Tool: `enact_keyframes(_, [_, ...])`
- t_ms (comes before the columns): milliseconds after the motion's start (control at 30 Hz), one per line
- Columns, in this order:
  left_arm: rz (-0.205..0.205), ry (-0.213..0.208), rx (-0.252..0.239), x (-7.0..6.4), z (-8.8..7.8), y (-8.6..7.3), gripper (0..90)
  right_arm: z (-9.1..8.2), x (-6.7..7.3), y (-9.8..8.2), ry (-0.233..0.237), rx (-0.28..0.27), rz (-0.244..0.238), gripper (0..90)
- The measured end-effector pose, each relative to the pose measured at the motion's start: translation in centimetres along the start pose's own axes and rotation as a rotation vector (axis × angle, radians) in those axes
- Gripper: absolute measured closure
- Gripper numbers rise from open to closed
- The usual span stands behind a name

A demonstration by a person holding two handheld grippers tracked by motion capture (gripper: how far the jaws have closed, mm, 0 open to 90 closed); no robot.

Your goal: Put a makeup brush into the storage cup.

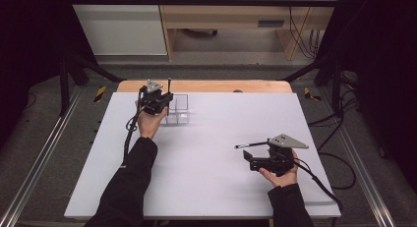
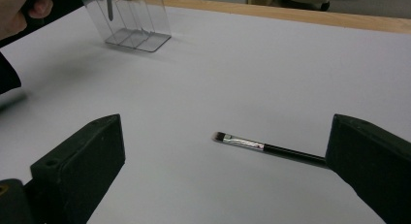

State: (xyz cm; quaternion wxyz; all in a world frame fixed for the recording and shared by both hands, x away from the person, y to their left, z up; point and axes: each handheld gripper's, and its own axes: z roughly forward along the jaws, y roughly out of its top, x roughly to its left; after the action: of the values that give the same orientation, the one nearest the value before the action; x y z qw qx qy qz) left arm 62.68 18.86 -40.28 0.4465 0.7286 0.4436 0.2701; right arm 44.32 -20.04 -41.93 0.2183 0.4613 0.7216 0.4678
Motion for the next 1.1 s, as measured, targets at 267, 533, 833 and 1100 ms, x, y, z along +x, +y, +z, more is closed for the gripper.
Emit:
enact_keyframes(267, [0.011, -0.013, 0.031, -0.3, -0.5, -0.3, 79.1, 0.0, 0.0, 0.0, 0.006, -0.005, 0.003, 1.3])
enact_keyframes(533, [0.014, -0.027, 0.024, -0.6, -3.2, -0.6, 67.5, -0.3, 0.2, 0.3, 0.015, -0.020, 0.008, 1.5])
enact_keyframes(833, [0.022, -0.073, 0.007, -1.8, -6.4, -0.9, 54.5, -0.5, 0.1, 0.5, 0.016, -0.030, 0.003, 1.8])
enact_keyframes(1100, [0.071, -0.113, -0.018, -3.6, -8.9, -1.1, 45.2, -0.7, 0.2, 0.6, 0.018, -0.035, -0.001, 2.0])
